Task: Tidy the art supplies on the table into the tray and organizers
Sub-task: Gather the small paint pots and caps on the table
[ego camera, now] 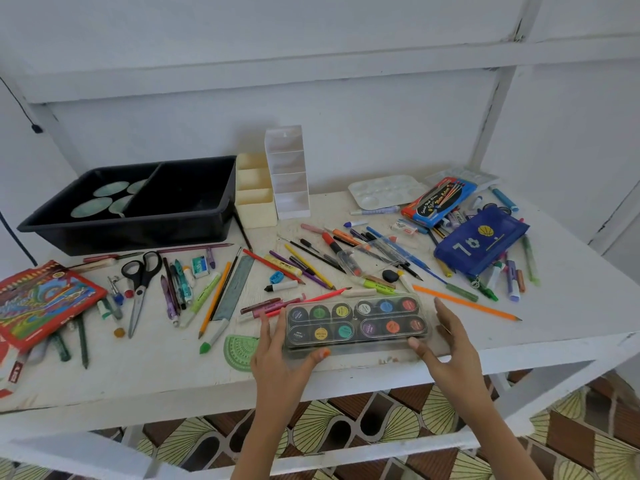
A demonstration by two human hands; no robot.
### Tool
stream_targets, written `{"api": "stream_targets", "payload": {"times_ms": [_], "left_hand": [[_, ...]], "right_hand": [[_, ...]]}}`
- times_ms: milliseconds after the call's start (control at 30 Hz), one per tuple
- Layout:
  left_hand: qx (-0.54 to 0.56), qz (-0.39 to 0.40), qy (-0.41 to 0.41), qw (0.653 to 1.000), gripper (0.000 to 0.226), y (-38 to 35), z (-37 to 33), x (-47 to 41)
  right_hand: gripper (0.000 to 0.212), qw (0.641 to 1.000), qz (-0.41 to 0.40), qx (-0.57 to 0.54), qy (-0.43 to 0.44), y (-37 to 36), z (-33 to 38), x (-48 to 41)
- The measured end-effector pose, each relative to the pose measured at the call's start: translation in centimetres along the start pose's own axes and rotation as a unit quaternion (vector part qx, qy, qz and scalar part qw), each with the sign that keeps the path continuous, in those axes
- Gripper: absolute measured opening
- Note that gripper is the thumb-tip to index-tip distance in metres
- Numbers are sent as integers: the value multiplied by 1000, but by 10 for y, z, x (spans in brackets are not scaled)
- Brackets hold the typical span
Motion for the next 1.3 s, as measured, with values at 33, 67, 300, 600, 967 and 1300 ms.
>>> {"api": "stream_targets", "payload": {"times_ms": [33,67,300,600,967,1300], "left_hand": [[-1,-1,2,1000,94,0,1,1],[-1,-3,4,1000,97,0,0,1],[33,4,23,999,101,-3,4,-1],[7,-1,-48,999,93,-4,-7,3],[-2,31,-62,998,98,-2,-9,3],[19,-62,-98,993,82,-17,-33,25]], "right_hand": [[83,1000,-5,-16,-13,0,0,0],[87,999,-9,-35,-22,0,0,0],[82,999,-18,-32,2,-8,4,7],[71,991,-3,95,91,-5,1,2],[92,986,33,133,95,-14,0,12],[82,986,-54,88,132,8,17,8]]}}
Point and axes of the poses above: each hand's wrist, its own x-axis away from the middle knuckle, its own y-axis out of the back of the hand, z = x × y, the point moved 2 cm from there along -x, towards the middle knuckle, and after that the axes turned 8 degrees about -z, right-handed, at the moved point
